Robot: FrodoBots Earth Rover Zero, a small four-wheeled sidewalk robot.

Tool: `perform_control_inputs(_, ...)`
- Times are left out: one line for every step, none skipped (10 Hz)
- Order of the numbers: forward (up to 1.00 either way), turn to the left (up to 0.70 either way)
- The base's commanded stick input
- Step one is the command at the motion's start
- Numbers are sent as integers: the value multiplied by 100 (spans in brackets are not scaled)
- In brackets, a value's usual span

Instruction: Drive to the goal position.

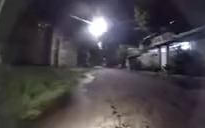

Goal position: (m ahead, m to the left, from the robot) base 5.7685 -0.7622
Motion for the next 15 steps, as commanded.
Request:
perform_control_inputs(50, 0)
perform_control_inputs(50, 0)
perform_control_inputs(50, 0)
perform_control_inputs(50, 0)
perform_control_inputs(50, 0)
perform_control_inputs(50, 0)
perform_control_inputs(50, 0)
perform_control_inputs(50, 0)
perform_control_inputs(50, 0)
perform_control_inputs(50, 0)
perform_control_inputs(50, 0)
perform_control_inputs(50, 0)
perform_control_inputs(50, 0)
perform_control_inputs(50, 0)
perform_control_inputs(50, 0)
